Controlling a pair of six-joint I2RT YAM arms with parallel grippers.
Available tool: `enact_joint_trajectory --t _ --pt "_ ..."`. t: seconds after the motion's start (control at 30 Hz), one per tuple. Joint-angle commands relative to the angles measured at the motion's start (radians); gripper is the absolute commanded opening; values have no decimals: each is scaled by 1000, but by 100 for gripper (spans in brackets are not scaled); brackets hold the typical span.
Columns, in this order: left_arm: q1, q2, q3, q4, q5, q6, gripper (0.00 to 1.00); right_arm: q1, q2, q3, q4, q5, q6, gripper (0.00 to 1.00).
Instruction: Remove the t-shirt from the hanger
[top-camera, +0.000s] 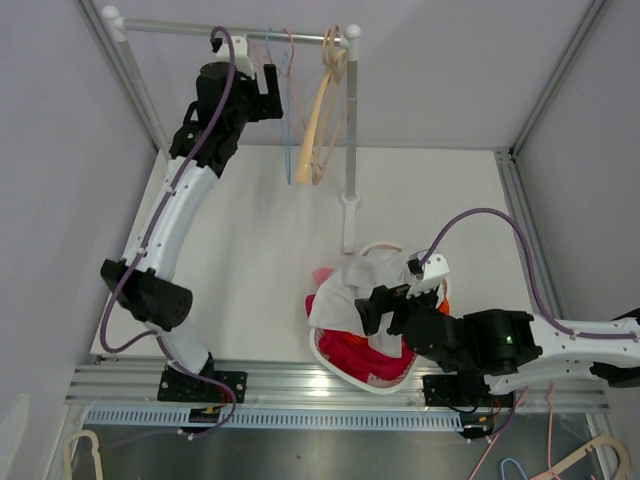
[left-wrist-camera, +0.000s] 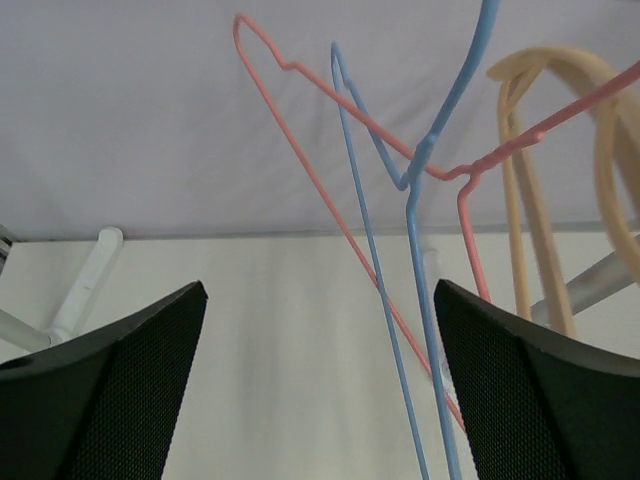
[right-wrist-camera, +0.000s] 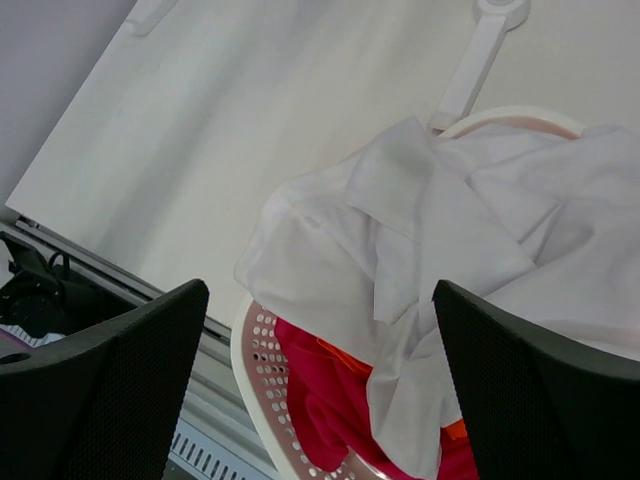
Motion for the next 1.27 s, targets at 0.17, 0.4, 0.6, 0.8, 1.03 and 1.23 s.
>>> enact_joint_trajectory --t 0.17,0.4,0.6,0.8,1.03,1.23 --pt "-2 -443 -241 -30 -45 -133 100 6 -52 64 127 87 -219 100" --pt "-2 -888 -614 -90 170 -181 100 -89 7 131 201 58 -405 99" --pt "-4 -1180 -1008 -116 286 -210 99 -193 9 72 319 -5 -463 99" --pt "-4 -1356 -1209 -176 336 -198 99 -230 1 19 394 4 -486 100" --pt "-4 -1413 -1230 -228 336 -146 99 -239 4 -16 402 49 -465 100" --pt "-4 -1436 -1248 -215 354 -146 100 -264 12 -21 370 38 -433 99"
